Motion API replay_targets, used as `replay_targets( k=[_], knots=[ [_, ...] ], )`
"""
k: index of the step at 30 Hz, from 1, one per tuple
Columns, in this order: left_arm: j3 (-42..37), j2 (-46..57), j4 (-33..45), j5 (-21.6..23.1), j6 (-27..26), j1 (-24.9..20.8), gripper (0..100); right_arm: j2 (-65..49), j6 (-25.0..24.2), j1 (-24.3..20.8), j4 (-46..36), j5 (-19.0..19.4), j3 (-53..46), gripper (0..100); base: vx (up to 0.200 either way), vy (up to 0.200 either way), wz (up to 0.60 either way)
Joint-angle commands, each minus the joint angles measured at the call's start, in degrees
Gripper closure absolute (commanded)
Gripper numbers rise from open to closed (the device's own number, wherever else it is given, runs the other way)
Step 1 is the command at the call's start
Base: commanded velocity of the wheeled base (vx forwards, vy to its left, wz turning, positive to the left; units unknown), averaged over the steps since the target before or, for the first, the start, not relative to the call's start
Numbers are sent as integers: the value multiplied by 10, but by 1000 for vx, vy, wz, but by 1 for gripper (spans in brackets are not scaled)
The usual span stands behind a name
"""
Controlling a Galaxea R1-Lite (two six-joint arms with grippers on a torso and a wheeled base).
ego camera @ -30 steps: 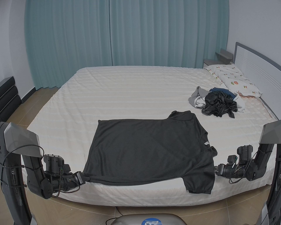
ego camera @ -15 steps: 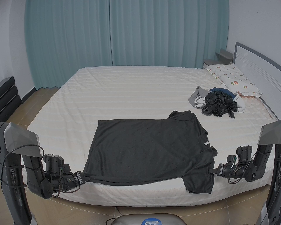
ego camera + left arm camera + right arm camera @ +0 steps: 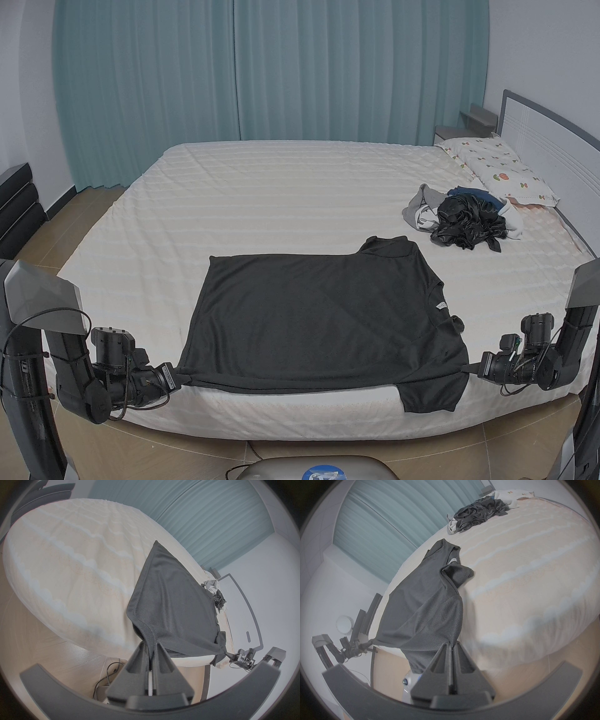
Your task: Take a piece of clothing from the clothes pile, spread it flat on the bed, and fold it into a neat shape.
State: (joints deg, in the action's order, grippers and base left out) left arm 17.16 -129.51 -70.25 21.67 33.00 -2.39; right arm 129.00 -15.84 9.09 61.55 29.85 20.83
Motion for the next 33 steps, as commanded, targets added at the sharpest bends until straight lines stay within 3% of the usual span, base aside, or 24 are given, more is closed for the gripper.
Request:
replay_targets(
  k=[1,5,11,16,20,33],
  knots=[
    [-6,15,0,-10,-1,-2,100,-35,26,11,-3,2,-38,100,0,0,0],
    [-6,12,-1,-18,-5,-2,100,-38,75,39,1,4,-67,100,0,0,0],
    [-28,16,1,-21,-56,-1,100,-57,120,57,2,58,-86,100,0,0,0],
    [-43,13,2,-55,-103,-2,100,-60,137,57,2,60,-93,100,0,0,0],
    [-49,8,2,-120,-148,-4,100,-57,151,58,-3,60,-98,100,0,0,0],
    [-92,10,-1,-128,-205,-17,100,-53,192,58,-6,60,-120,100,0,0,0]
  ],
)
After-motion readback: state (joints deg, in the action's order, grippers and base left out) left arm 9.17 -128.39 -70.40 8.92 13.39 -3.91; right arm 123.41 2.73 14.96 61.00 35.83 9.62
